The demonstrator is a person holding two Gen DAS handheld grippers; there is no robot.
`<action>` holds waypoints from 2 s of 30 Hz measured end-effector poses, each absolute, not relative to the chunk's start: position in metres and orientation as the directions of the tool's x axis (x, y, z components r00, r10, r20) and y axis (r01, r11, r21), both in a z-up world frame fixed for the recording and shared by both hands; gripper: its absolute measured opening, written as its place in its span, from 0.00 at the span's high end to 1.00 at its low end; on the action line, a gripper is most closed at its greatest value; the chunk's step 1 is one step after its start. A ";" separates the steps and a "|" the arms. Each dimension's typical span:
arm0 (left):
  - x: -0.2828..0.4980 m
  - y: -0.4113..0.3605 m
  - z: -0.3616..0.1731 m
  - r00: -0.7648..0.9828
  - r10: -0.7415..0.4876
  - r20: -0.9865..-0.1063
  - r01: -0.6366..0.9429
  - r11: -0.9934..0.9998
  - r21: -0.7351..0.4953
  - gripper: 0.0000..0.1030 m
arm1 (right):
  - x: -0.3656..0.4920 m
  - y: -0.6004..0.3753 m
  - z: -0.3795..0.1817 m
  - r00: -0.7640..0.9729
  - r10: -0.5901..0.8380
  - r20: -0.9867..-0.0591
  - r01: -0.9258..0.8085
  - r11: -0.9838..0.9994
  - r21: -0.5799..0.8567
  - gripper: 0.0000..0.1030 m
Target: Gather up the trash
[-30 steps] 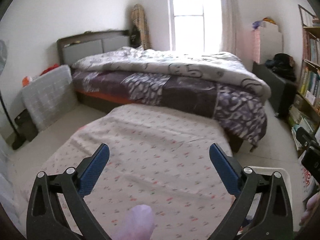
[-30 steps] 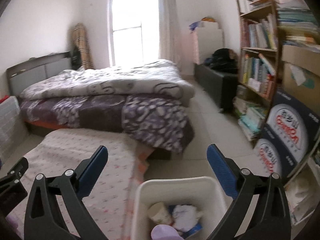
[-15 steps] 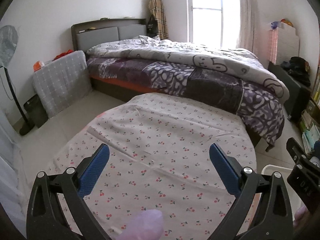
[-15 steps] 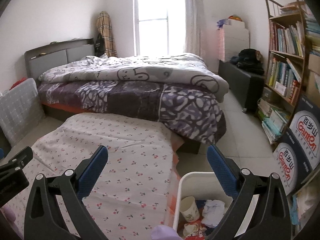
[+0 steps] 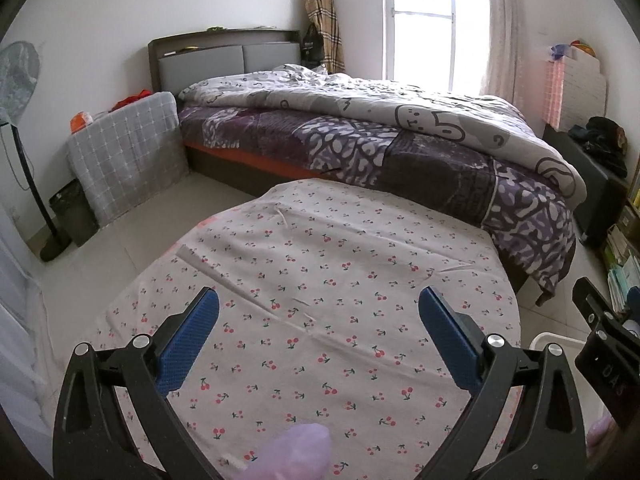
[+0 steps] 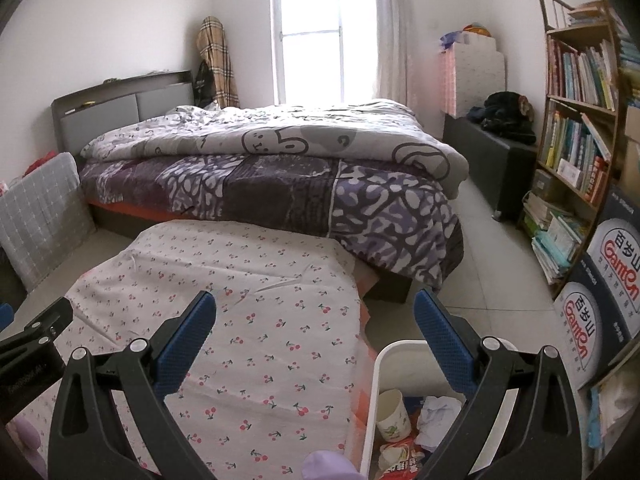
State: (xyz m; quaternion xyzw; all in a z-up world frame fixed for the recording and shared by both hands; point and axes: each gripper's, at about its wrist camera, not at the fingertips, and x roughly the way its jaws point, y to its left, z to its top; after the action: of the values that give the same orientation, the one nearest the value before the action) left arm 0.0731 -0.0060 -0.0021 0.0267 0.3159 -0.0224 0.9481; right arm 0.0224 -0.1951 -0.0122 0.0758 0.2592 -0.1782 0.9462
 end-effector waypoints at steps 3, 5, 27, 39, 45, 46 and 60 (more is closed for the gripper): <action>0.073 -0.006 -0.002 0.800 -0.025 -0.600 0.058 0.998 0.037 0.07 | 0.022 -0.195 -0.012 0.801 -0.299 -0.518 0.377 0.925 0.051 0.07; 0.073 -0.006 -0.002 0.800 -0.025 -0.599 0.059 0.997 0.038 0.07 | 0.022 -0.195 -0.012 0.800 -0.299 -0.520 0.379 0.924 0.051 0.07; 0.074 -0.005 -0.003 0.799 -0.027 -0.601 0.061 0.997 0.037 0.07 | 0.022 -0.198 -0.015 0.792 -0.291 -0.537 0.377 0.924 0.056 0.07; 0.071 -0.008 -0.007 0.803 -0.022 -0.596 0.063 0.997 0.047 0.07 | 0.023 -0.197 -0.018 0.787 -0.286 -0.547 0.372 0.927 0.052 0.07; 0.069 -0.009 -0.010 0.810 -0.033 -0.585 0.079 0.995 0.054 0.07 | 0.023 -0.197 -0.019 0.785 -0.286 -0.549 0.373 0.926 0.051 0.07; 0.070 -0.009 -0.010 0.810 -0.035 -0.585 0.083 0.995 0.055 0.07 | 0.023 -0.197 -0.019 0.785 -0.286 -0.550 0.373 0.926 0.050 0.07; 0.067 -0.012 -0.008 0.813 -0.064 -0.579 0.110 0.993 0.045 0.08 | 0.024 -0.197 -0.019 0.784 -0.286 -0.551 0.373 0.926 0.050 0.07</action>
State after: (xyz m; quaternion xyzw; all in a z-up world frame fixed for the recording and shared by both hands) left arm 0.0675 -0.0115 -0.0077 0.0380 0.3023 -0.0455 0.9514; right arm 0.0239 -0.1970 -0.0190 0.0781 0.2780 -0.1752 0.9412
